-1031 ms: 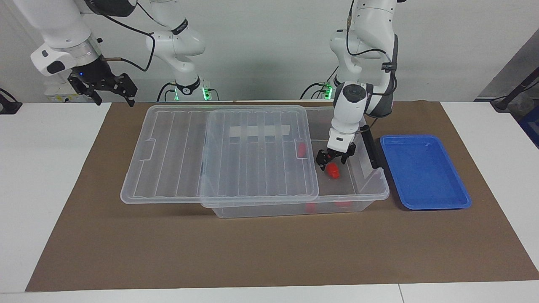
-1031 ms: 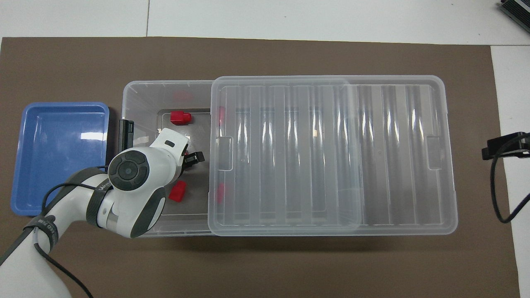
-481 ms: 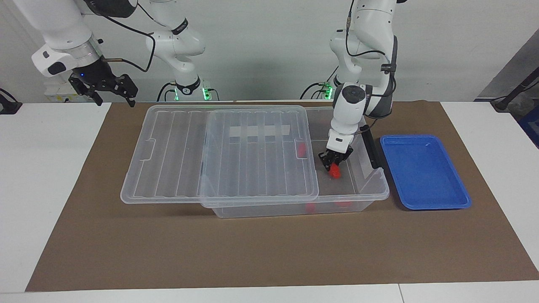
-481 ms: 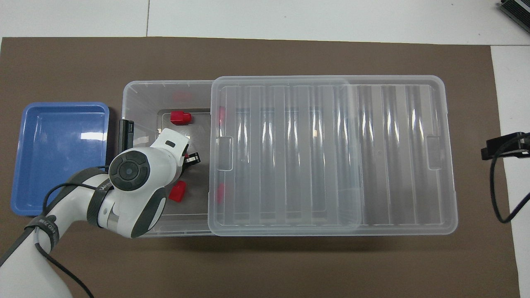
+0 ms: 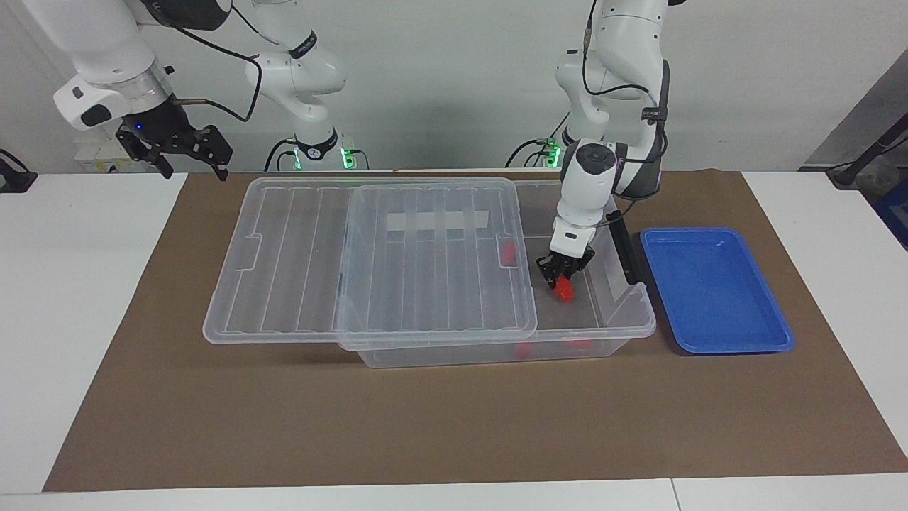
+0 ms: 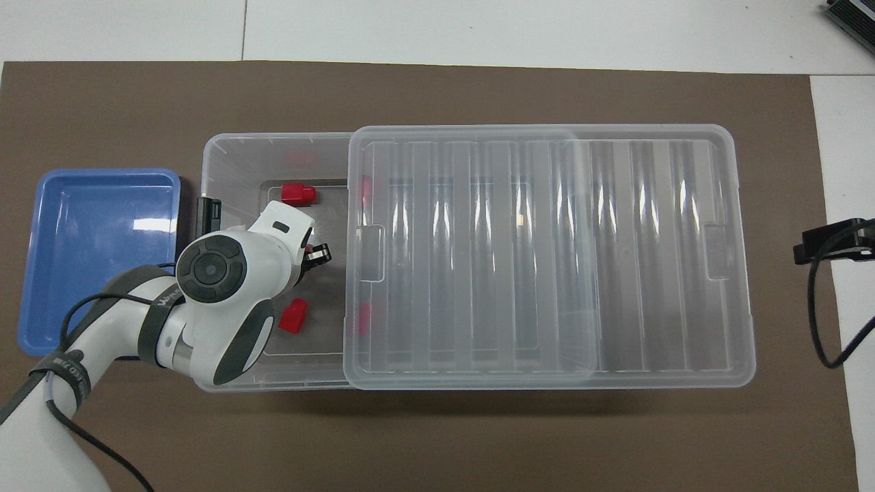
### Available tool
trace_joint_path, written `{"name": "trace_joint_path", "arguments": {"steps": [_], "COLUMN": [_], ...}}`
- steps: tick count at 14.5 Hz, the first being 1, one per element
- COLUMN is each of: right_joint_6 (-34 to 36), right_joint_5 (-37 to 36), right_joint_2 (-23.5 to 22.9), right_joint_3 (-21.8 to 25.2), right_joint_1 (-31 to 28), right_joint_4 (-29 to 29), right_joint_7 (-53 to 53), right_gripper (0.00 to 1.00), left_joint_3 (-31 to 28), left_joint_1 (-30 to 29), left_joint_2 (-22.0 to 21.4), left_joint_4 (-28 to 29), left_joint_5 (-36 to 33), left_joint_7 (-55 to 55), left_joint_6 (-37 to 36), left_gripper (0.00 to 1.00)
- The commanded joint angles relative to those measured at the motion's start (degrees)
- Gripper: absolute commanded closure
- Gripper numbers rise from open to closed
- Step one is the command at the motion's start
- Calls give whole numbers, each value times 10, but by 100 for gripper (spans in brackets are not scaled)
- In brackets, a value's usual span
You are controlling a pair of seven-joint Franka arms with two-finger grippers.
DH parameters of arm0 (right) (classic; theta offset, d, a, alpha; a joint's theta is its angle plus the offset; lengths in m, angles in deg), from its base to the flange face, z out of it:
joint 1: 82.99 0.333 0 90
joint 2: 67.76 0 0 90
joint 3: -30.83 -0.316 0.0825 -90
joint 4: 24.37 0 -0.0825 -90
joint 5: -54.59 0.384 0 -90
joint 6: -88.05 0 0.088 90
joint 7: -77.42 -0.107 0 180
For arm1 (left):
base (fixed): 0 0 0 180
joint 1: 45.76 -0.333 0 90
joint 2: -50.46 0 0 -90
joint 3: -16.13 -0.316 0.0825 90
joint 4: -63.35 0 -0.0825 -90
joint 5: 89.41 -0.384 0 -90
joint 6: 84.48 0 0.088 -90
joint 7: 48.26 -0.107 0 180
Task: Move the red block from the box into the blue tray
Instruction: 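Close the left gripper on the red block inside the box, then lift the red block with the left gripper and carry it toward the tray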
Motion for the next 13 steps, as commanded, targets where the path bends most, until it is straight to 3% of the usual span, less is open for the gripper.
{"name": "trace_joint_path", "arguments": {"steps": [1,5,9,13], "right_joint_6": [-1,-4,-4,-6], "right_joint_5": [8,9,9,9], "right_joint_2": [2,2,2,3], "right_joint_3": [-3,-3,-3,-3], "right_joint_1": [-5,-7,-7,-6], "right_joint_4": [-5,-6,-6,-8], "right_joint_7": [-11,-10,-10,-10], "right_gripper": [0,0,0,0], "left_joint_3": [-5,-4,-5,-12], "left_joint_1": [15,28,22,-18], "left_joint_2": [-18,-41,-94,-139], "left_joint_4": [-79,-154,-159,-161], "left_joint_5": [-12,-12,-12,-11], "left_joint_7": [6,5,-15,-122], "left_joint_6": [-123,-261,-306,-364], "left_gripper": [98,98,98,98]}}
